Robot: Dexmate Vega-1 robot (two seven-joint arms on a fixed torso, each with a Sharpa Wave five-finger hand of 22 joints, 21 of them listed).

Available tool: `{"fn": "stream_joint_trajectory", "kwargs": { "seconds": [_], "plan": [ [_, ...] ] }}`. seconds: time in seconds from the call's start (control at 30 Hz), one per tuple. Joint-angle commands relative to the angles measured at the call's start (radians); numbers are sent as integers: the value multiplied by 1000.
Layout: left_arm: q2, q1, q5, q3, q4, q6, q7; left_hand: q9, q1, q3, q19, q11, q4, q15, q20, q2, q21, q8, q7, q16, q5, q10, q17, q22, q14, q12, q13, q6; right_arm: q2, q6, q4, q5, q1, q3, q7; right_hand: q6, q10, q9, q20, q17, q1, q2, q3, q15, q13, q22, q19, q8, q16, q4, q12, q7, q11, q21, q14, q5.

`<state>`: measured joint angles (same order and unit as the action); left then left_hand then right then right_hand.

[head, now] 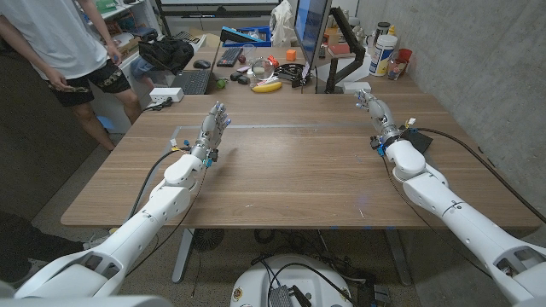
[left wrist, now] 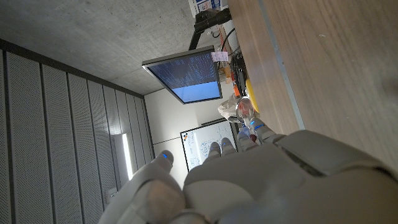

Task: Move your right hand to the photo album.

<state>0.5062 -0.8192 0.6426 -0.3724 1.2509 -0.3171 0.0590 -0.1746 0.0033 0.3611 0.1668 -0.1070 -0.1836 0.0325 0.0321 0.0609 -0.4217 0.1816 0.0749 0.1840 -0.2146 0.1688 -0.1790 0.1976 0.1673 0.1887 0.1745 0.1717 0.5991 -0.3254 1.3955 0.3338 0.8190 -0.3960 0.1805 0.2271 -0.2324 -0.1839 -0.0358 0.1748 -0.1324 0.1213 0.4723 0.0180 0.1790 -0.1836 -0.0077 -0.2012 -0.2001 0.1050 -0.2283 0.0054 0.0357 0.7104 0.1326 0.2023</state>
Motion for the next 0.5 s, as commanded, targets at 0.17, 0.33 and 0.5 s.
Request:
{"fn": "stream_joint_trajectory", "kwargs": {
  "seconds": [0.17, 0.33, 0.5],
  "plan": [
    [1, -4, -4, -1, 6, -2, -5, -4, 3, -7, 93, -4, 0, 56, 84, 82, -4, 5, 1, 4, -4, 17, -5, 4, 78, 6, 4, 61, 22, -3, 40, -64, 13, 13, 47, 16, -12, -4, -65, 4, -18, 66, 11, -2, 5, -4, 8, -5, -3, -4, -1, 1, 3, 5, 7, -5],
    [2, -6, -3, -1, 10, -2, -6, -4, 3, -8, 93, -5, 0, 55, 84, 82, -4, 5, 1, 4, -4, 17, -5, 4, 78, 6, 4, 61, 28, -2, 48, -86, 12, 16, 60, 21, -15, -4, -65, 5, -22, 66, 14, -2, 5, -4, 11, -6, -4, -5, -1, 1, 4, 5, 10, -6],
    [2, -6, -3, -1, 11, -2, -5, -4, 3, -8, 92, -4, 0, 56, 84, 82, -4, 5, 0, 5, -4, 17, -5, 4, 77, 6, 4, 60, 33, -3, 54, -104, 13, 20, 71, 24, -18, -4, -66, 5, -26, 67, 16, -2, 5, -4, 12, -6, -4, -6, -1, -2, 2, 5, 10, -7]
  ]
}}
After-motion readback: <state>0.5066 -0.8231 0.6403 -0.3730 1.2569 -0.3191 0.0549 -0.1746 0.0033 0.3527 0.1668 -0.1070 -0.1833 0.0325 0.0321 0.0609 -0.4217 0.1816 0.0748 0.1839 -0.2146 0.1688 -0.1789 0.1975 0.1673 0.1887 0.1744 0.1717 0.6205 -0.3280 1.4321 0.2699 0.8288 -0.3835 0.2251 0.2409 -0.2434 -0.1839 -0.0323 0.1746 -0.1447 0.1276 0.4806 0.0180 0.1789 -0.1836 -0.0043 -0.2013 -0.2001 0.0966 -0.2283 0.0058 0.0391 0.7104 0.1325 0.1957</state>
